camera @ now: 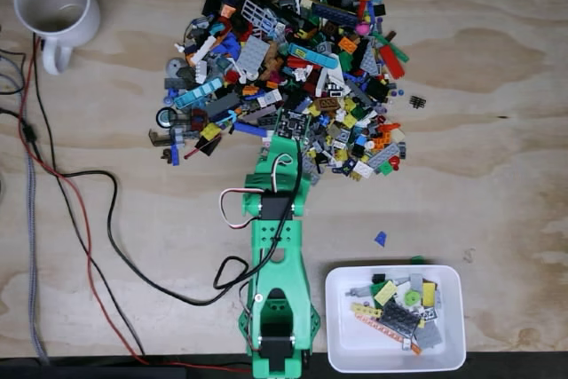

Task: Find the closest Lego and put it in the bin.

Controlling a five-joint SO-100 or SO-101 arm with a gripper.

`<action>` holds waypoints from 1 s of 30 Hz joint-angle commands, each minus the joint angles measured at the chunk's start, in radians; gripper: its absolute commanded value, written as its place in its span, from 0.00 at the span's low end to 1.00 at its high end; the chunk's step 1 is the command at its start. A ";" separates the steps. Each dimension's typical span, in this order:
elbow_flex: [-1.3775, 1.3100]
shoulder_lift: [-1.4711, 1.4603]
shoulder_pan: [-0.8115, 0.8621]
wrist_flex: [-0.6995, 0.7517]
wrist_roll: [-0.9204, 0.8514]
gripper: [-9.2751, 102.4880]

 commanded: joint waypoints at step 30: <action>0.015 -0.407 -0.100 -0.225 0.425 0.19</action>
